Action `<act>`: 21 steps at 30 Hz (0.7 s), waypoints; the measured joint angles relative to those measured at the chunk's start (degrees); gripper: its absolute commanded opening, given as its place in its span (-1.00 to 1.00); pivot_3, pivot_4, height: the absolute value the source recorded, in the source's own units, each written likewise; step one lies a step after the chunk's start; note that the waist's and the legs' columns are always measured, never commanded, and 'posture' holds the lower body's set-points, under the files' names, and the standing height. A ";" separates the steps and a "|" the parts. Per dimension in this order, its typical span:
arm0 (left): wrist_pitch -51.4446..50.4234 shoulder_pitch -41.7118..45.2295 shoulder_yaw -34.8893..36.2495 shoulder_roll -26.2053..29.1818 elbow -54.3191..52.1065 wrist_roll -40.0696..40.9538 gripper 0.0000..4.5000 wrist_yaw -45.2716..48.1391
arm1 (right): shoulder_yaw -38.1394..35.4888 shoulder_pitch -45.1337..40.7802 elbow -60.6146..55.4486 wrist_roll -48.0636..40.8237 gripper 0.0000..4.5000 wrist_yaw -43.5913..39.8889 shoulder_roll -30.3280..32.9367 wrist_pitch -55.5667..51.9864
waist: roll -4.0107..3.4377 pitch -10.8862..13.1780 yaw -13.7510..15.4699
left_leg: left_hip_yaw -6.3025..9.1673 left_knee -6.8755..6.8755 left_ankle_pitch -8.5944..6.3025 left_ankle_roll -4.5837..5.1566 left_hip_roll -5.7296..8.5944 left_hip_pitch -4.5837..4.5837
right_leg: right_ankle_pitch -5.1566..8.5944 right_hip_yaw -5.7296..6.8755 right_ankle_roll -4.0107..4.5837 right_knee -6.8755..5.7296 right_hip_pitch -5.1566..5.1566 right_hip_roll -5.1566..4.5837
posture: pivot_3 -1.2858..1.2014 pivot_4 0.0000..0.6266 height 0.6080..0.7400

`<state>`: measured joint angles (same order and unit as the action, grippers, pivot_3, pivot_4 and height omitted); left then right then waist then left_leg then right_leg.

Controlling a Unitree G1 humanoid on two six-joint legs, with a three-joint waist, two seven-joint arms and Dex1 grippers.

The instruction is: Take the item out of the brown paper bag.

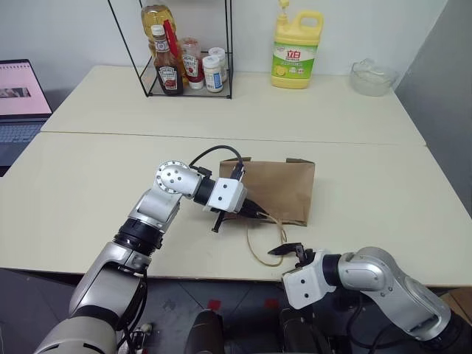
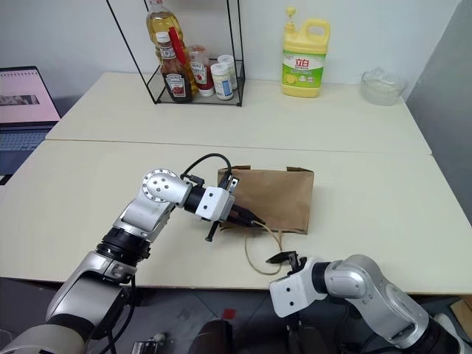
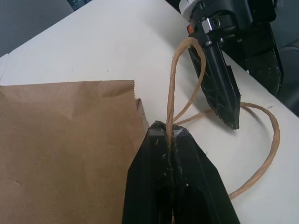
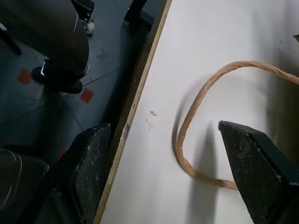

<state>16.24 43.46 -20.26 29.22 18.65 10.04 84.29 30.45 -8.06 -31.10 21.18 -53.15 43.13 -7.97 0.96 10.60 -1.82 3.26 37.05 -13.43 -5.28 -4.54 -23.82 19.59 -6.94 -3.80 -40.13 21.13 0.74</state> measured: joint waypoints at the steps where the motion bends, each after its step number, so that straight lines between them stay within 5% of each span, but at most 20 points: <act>1: 0.00 0.00 0.00 0.00 0.00 0.00 -0.99 0.00 | 0.00 -0.05 0.17 -0.03 0.73 -0.30 -1.06 -0.96 | 0.00 0.00 -0.01 | 0.00 0.00 0.00 0.00 0.00 0.00 | 0.00 0.00 0.00 0.00 0.00 0.00 | 0.03 -0.52 1.00; 14: -1.00 -0.03 0.02 0.41 -0.54 0.00 -0.99 0.05 | -6.95 -3.40 -1.74 -12.85 0.73 -3.20 -6.58 -15.28 | 0.00 0.00 0.01 | 0.01 0.00 0.00 0.00 0.00 -0.01 | 0.00 0.01 0.00 -0.02 -0.01 0.00 | 0.03 -0.52 1.00; 21: -1.83 -0.16 0.04 0.65 -1.42 0.01 -0.99 0.07 | -6.39 -4.86 -0.95 -12.61 0.73 -1.95 -6.25 -16.31 | 0.00 0.00 -0.01 | 0.02 -0.02 0.00 0.00 0.01 -0.02 | 0.00 0.03 0.00 0.01 0.01 0.00 | 0.03 -0.52 1.00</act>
<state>14.41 43.30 -20.23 29.88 17.23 10.05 84.35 24.07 -12.91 -32.05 8.57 -55.10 36.88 -24.28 0.96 10.60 -1.82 3.28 37.02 -13.43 -5.28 -4.53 -23.84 19.59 -6.91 -3.80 -40.12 21.14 0.74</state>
